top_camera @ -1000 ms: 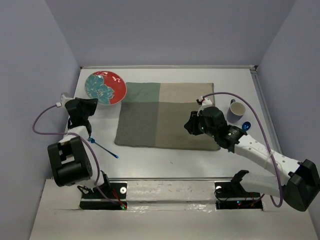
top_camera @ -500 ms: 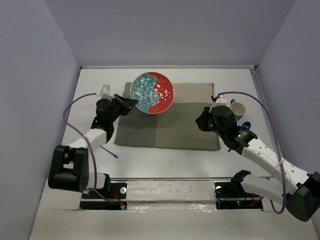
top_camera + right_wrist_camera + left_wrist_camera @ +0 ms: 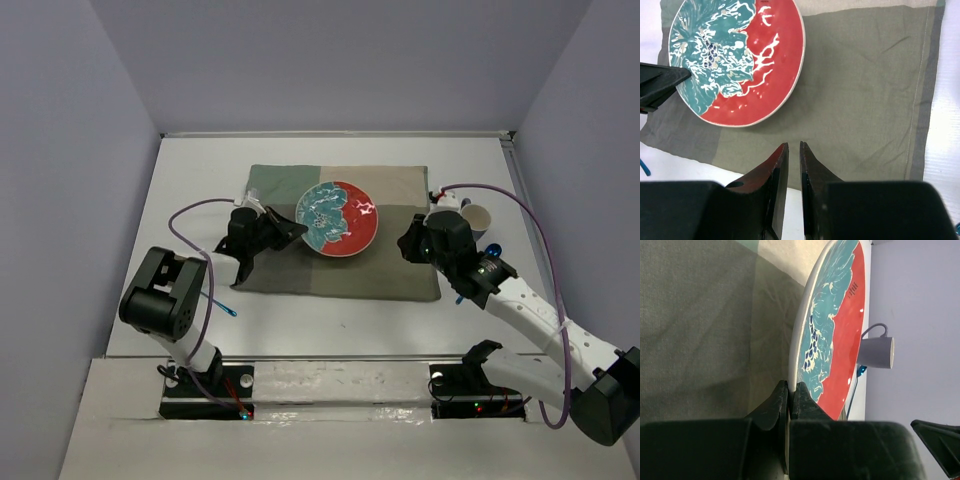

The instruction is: Set the dinner table for one person

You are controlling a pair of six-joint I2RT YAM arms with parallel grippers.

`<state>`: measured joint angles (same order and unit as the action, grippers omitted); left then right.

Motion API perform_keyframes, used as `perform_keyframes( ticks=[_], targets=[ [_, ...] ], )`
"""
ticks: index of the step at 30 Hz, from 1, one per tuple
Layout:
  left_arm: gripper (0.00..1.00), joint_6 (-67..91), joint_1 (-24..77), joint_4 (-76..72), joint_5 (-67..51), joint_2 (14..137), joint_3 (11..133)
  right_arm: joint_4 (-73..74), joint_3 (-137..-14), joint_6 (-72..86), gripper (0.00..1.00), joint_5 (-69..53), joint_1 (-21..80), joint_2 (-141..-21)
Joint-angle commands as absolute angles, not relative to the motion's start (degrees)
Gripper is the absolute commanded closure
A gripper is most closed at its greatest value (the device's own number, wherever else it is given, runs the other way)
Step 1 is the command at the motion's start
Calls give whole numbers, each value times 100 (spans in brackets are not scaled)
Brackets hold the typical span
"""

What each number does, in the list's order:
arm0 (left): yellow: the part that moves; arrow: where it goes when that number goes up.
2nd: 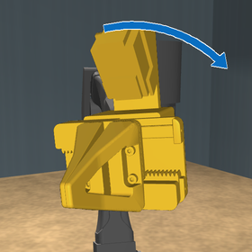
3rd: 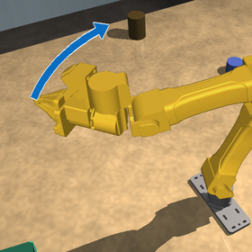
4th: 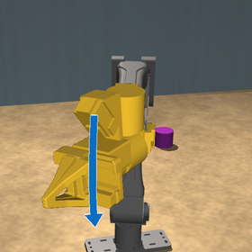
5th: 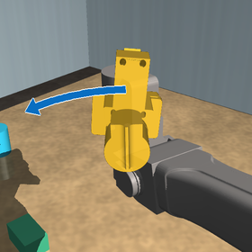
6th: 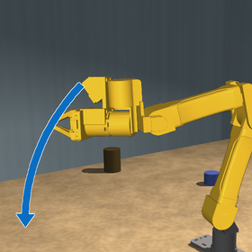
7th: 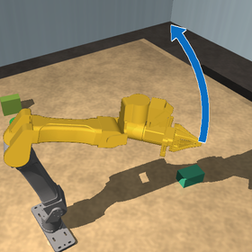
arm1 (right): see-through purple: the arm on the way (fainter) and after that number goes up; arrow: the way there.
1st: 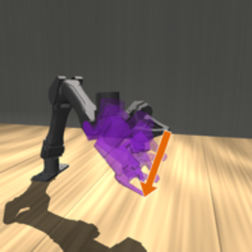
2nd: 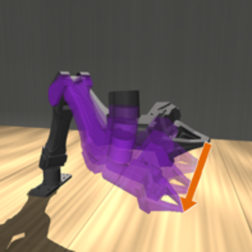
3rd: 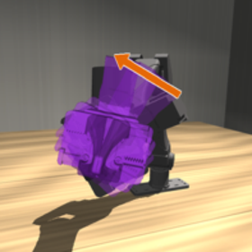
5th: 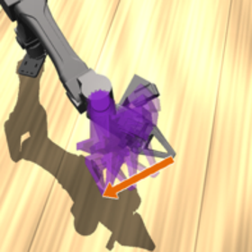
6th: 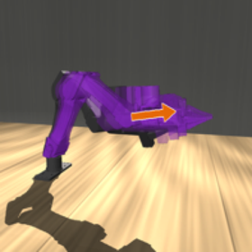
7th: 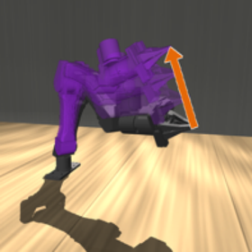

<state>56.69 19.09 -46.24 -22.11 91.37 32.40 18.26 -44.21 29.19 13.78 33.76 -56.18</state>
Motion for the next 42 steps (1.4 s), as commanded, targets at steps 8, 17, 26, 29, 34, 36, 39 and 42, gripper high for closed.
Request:
perform_keyframes(
  ticks=[8,17,26,29,34,36,39,42],
  targets=[
    [100,6047,2092,-6267,-2189,9404,3410,1854,-4491,2909,79,1600,3287,-5590],
    [77,6003,2109,-6109,-2039,9703,3331,1863,-4509,2839,79,1538,3287,-5634],
    [1,6029,2109,-6065,-2004,9616,3173,1916,-4632,2769,78,1599,3287,-5590],
    [1,5837,2101,-5785,-1934,9187,3181,1951,-4693,2751,75,1687,3173,-5686],
    [1,5178,2118,-4467,-1504,8079,3384,2091,-4886,2725,71,1767,2971,-5888],
    [1,5046,2118,-3931,-1319,7420,3279,2223,-5001,2716,70,1828,2708,-5950],
    [1,4747,2109,-3411,-1257,6480,3156,2232,-5001,2716,63,1758,2174,-5941],
    [1,4238,2109,-2727,-1169,5679,3278,2224,-5097,2672,62,1565,1715,-6204]
  ],
)
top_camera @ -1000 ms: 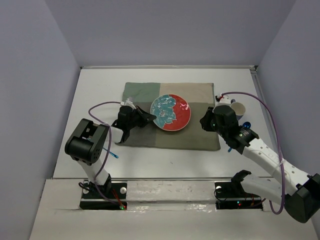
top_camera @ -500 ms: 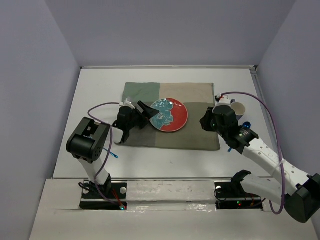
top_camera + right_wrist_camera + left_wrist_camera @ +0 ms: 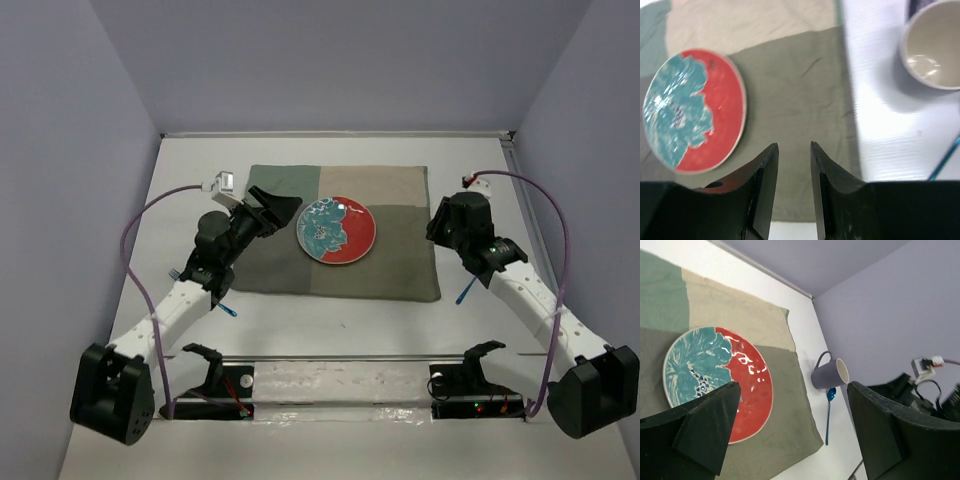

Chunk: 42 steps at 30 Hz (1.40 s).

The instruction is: Set the dinner table for one person

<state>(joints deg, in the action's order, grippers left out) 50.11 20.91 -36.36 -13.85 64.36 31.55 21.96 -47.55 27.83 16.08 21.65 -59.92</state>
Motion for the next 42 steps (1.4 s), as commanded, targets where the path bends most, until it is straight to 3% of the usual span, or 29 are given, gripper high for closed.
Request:
perform_keyframes(
  ticks=[1,10,13,32,40,42],
  targets=[
    [1,4097,2118,-2350,-1099,5521,3444,2232,-5219,2594,62,1564,1496,-6309],
    [1,2350,2118,-889,-1477,4430,4314,2267,-5730,2294,59,1634,510,-7066],
    [1,1682,2240,-283,-1084,4141,4447,2320,-5984,2215,57,1635,325,-7364],
    [1,879,3269,-176,-62,3551,3955,2452,-6723,2101,57,1723,123,-8771],
    [1,817,3419,-123,228,3419,3929,2461,-6908,1978,70,1696,123,-9140],
    [1,817,3428,-132,255,3358,3920,2478,-6934,1969,79,1757,123,-9176]
  ],
)
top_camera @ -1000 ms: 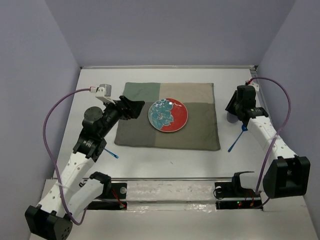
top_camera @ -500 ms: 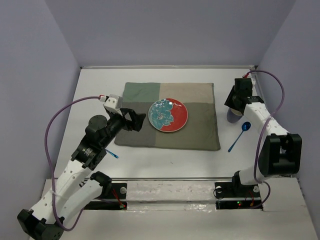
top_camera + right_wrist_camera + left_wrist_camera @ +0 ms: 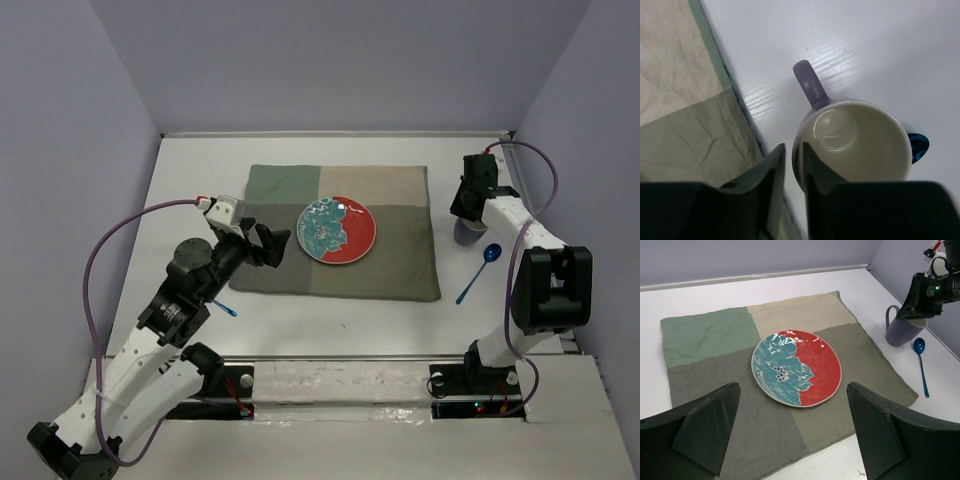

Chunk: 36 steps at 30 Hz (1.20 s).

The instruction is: Set the dinner table for one person

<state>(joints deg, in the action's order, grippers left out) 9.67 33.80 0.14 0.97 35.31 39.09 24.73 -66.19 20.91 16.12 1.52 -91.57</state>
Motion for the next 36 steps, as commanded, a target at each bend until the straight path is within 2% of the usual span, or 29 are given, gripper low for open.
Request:
perform_keyframes(
  ticks=[1,4,8,15,23,29,36],
  targets=[
    [1,817,3428,-141,264,3357,3911,2487,-6935,1969,83,1749,123,-9167],
    [1,826,3480,-141,272,3331,3911,2505,-6996,1925,100,1723,123,-9132],
    [1,809,3533,-132,351,3314,3911,2514,-7189,1723,100,1793,211,-8921],
    [1,765,3577,-106,527,3270,3937,2698,-8540,1257,100,1934,773,-9245],
    [1,765,3577,-70,738,3296,3946,2891,-10141,686,100,1925,1414,-10519],
    [1,765,3577,-62,870,3340,3946,3172,-11300,466,100,1635,1520,-11416],
    [1,756,3586,-62,923,3375,3955,3498,-12102,325,100,1485,1635,-12102]
  ],
)
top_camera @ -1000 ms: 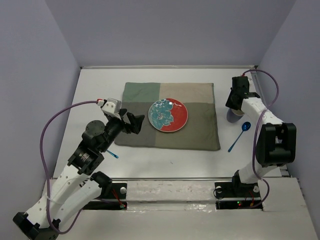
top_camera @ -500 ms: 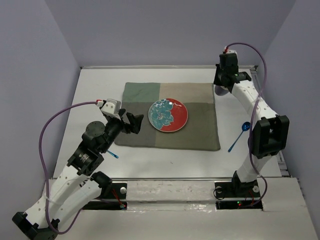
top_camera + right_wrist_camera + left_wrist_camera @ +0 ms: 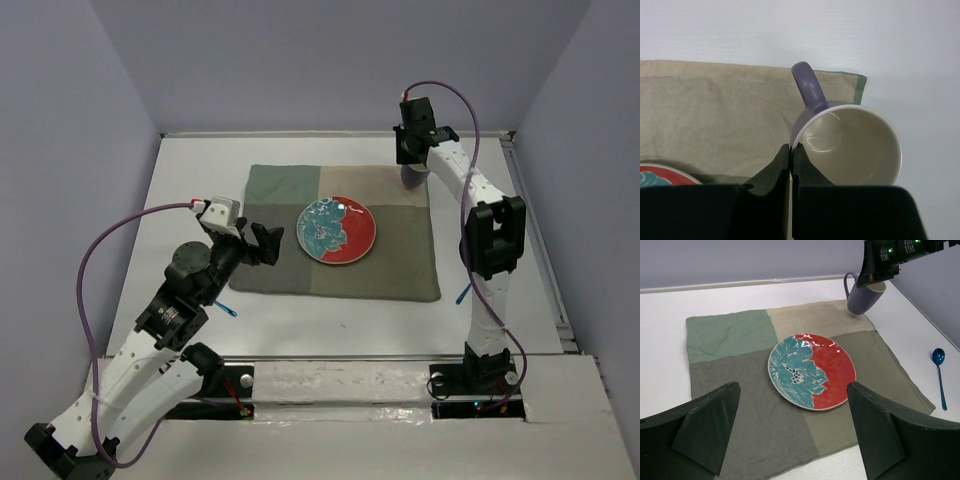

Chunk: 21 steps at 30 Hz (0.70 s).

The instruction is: Set the dinner table for one person

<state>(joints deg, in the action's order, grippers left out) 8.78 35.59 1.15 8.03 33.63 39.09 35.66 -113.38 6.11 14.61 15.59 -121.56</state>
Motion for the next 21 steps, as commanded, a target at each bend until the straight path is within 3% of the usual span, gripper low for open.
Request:
perform_keyframes(
  ticks=[1,19,21],
  targets=[
    [1,747,3586,-70,932,3375,3955,3507,-12190,316,100,1485,1635,-12155],
    [1,738,3577,-79,923,3437,3946,3507,-12551,334,100,1556,1635,-13034],
    [1,738,3577,-79,905,3428,3946,3507,-12586,369,92,1582,1635,-13078]
  ],
)
